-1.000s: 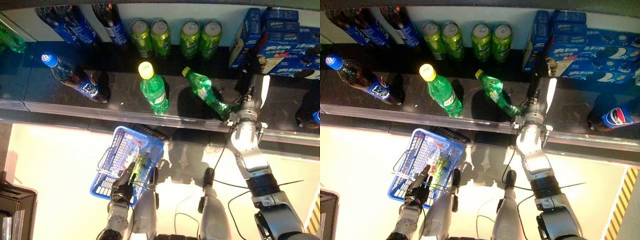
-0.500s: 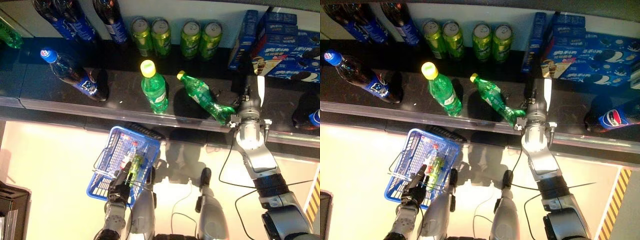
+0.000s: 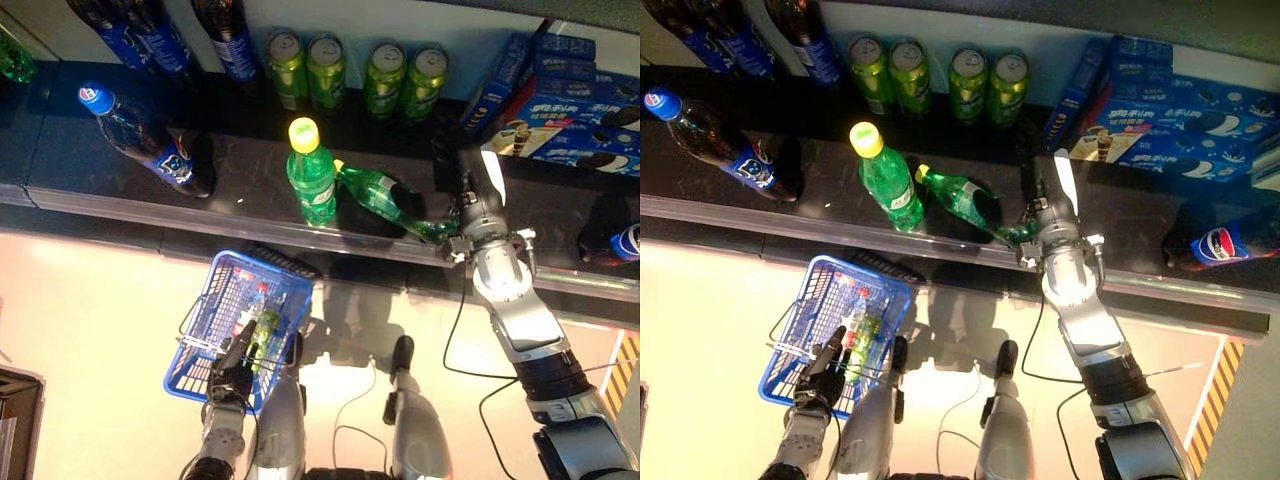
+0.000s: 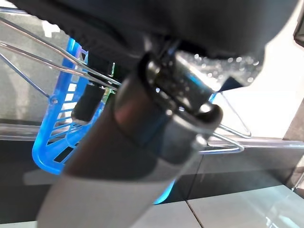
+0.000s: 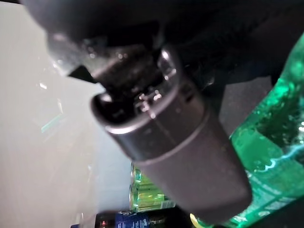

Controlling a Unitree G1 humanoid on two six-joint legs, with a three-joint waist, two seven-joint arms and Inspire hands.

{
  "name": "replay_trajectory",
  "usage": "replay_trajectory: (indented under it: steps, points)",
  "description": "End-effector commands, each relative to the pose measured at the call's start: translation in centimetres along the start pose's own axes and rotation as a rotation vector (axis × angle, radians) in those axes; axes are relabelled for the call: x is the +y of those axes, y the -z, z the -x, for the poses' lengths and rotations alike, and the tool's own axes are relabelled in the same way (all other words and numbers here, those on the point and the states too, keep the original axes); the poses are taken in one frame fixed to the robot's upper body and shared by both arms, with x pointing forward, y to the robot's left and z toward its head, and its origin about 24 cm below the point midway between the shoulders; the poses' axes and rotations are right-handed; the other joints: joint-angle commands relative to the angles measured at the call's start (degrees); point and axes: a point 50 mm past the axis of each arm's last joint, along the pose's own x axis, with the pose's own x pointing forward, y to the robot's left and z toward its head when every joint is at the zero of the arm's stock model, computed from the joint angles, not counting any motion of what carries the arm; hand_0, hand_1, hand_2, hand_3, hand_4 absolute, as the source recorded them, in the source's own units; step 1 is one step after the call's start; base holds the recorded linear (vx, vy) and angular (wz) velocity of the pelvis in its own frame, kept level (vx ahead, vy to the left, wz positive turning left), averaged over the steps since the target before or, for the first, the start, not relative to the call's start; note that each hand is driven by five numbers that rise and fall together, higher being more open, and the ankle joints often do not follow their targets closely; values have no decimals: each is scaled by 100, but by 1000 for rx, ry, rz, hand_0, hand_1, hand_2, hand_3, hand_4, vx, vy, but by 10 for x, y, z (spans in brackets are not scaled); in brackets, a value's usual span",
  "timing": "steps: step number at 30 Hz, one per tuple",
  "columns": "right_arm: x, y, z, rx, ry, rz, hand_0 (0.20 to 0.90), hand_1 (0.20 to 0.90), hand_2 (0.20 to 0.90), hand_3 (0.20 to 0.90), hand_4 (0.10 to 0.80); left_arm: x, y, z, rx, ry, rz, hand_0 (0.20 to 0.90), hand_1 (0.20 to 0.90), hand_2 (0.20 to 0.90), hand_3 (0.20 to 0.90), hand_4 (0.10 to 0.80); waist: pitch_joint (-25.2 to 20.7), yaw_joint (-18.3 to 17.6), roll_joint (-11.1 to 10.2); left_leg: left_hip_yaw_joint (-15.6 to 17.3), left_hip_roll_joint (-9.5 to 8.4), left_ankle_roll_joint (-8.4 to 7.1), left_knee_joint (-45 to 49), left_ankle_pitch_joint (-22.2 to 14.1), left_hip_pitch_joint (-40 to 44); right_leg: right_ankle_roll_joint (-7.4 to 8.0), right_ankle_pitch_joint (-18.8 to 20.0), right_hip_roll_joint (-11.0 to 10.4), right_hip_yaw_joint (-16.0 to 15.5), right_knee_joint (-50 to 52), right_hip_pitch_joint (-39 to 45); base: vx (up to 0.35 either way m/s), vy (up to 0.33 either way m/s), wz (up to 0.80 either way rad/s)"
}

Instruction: Pick up the drink and place into the basket.

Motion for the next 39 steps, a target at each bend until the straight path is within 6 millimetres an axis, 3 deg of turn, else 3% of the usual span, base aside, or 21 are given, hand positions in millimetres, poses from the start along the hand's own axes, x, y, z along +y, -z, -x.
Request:
replay_trajectory:
  steps: [1,30,37,39]
  points:
    - [-18,-66,-3,-318,50,61,900,900,900,900,800,11,-27,7,-111,43,10,300,300,300,200,100,-446,35,-97,-76,-27,420,-1,121,-43,-482,-508,175,204,583,79,0,0,0]
    - [-28,-70,9,-321,-74,184,900,900,900,900,800,23,-43,8,-142,-12,-13,300,300,300,200,100,-749,43,-390,-18,54,412,-132,66,190,-449,-553,276,162,465,336,0,-1,0]
    - [-25,-65,13,-271,-147,177,900,900,900,900,800,27,-45,9,-146,-18,-13,300,300,300,200,100,-781,19,-430,-13,75,403,-153,75,206,-446,-555,294,178,462,341,0,0,0]
    - [-21,-53,16,-206,-190,196,900,900,900,900,800,27,-50,8,-155,-22,-17,300,300,300,200,100,-786,5,-489,-20,95,399,-134,75,194,-457,-563,320,170,484,333,16,-47,0]
